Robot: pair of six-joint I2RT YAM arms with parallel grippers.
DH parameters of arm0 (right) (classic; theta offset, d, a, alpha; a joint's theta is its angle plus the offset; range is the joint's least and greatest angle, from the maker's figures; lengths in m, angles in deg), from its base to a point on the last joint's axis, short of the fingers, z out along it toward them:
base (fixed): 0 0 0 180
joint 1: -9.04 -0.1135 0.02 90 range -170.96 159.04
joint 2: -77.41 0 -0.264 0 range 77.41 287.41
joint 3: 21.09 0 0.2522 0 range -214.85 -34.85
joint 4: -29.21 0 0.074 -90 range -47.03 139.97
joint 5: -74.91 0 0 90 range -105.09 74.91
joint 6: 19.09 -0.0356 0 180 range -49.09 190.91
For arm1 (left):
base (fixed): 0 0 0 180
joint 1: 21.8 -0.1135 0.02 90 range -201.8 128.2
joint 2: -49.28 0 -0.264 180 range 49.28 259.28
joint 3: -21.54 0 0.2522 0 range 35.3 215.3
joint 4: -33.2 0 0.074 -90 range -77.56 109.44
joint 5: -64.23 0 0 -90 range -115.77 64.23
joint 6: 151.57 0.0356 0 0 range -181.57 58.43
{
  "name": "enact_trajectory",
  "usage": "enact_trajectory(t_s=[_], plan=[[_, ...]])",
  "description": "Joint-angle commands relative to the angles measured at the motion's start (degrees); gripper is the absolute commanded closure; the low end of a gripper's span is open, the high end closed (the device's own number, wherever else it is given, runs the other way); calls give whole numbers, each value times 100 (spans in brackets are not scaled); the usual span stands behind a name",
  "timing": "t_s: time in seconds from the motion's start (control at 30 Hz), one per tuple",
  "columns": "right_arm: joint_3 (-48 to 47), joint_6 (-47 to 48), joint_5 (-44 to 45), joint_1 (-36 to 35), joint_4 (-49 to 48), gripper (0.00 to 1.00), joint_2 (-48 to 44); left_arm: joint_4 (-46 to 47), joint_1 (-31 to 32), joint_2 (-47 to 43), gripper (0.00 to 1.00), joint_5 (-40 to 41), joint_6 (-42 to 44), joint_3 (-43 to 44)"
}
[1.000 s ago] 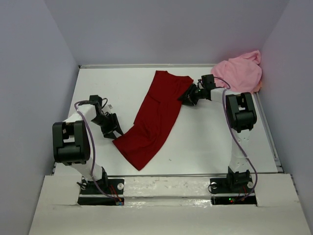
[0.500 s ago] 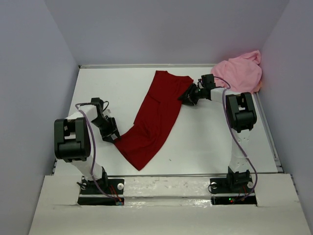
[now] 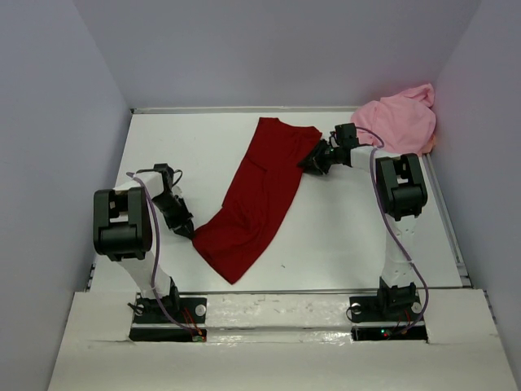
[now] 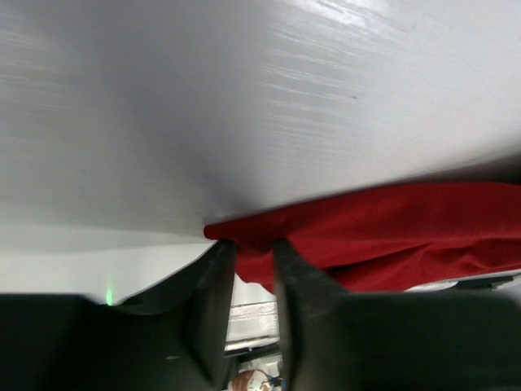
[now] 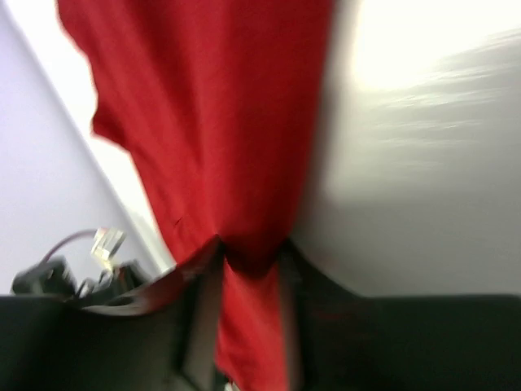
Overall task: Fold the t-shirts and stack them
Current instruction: Rotate the tshirt 90 degrees
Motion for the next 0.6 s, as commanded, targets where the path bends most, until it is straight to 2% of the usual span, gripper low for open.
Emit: enact_trajectory(t_s=[0.0,0.07,0.1,0.17,0.37,0.57], plan=[[-207,140,290,-59,65,71,106,345,19,412,83,498,90,-244],[-295,140,290,-59,82,76,159,345,28,429,92,445,90,-279],[-322,140,290,-59,100,86,185,345,37,421,97,436,90,-288],[-392,131,299,-59,135,94,255,319,37,421,98,410,90,-279],[-849,87,255,-59,214,94,528,169,203,386,99,234,90,-253],[-1420,8,158,-59,267,92,923,-59,915,473,97,-30,38,-121]])
